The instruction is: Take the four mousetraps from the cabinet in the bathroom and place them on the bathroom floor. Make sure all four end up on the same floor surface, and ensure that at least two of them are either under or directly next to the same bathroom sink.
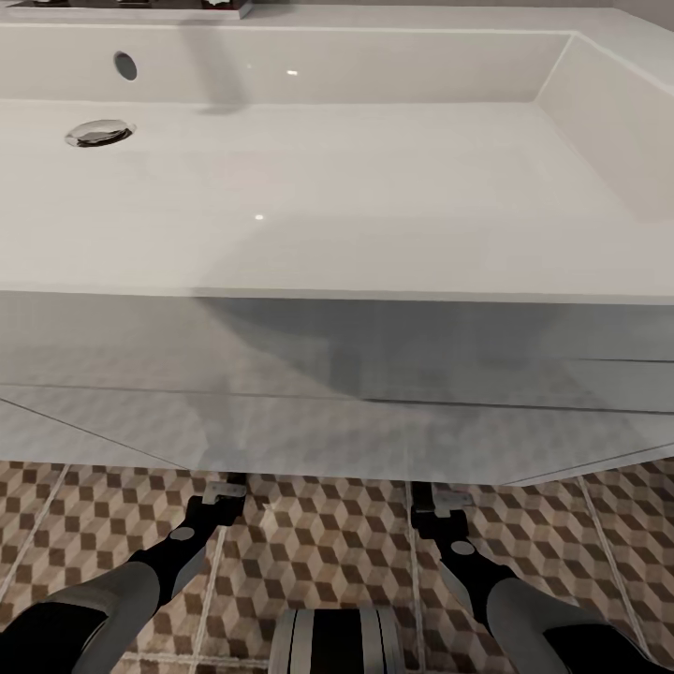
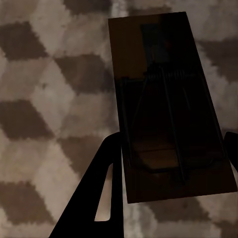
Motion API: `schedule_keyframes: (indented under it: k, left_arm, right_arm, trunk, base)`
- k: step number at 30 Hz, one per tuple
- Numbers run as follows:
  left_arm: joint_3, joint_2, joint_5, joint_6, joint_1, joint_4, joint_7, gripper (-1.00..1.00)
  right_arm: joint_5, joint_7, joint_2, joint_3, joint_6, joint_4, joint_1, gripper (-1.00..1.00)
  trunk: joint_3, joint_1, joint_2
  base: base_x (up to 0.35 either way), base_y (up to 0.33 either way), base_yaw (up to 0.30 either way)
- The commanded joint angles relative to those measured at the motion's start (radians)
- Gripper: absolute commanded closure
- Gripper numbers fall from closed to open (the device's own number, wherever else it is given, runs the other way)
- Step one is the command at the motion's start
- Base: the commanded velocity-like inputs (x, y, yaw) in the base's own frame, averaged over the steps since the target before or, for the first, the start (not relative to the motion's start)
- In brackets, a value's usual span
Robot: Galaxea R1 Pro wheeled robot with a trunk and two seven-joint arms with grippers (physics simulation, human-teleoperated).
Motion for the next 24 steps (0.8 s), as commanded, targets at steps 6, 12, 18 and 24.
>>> schedule_keyframes:
  k: [6, 12, 18, 24]
  left_arm:
    - [-0.009, 0.0, 0.003, -0.003, 0.0, 0.001, 0.007, 1.0]
    - [-0.009, 0.0, 0.003, -0.003, 0.0, 0.001, 0.007, 1.0]
    - [-0.009, 0.0, 0.003, -0.003, 0.0, 0.001, 0.007, 1.0]
    - [-0.009, 0.0, 0.002, -0.003, 0.0, 0.001, 0.007, 1.0]
  right_arm:
    - [0.001, -0.006, 0.001, 0.007, -0.001, 0.003, -0.001, 1.0]
    - [0.001, -0.006, 0.001, 0.006, -0.001, 0.013, -0.001, 1.0]
    - [-0.001, -0.006, 0.001, 0.005, -0.001, 0.017, -0.001, 1.0]
    - [-0.001, -0.004, 0.001, 0.005, -0.001, 0.018, -0.001, 1.0]
  trunk:
    - [-0.001, 0.0, 0.0]
    - [-0.001, 0.0, 0.0]
    - [-0.001, 0.0, 0.0]
    - [-0.001, 0.0, 0.0]
  base:
    - [0.0, 0.0, 0.0]
    - [0.0, 0.0, 0.0]
    - [0.0, 0.0, 0.0]
    - [0.0, 0.0, 0.0]
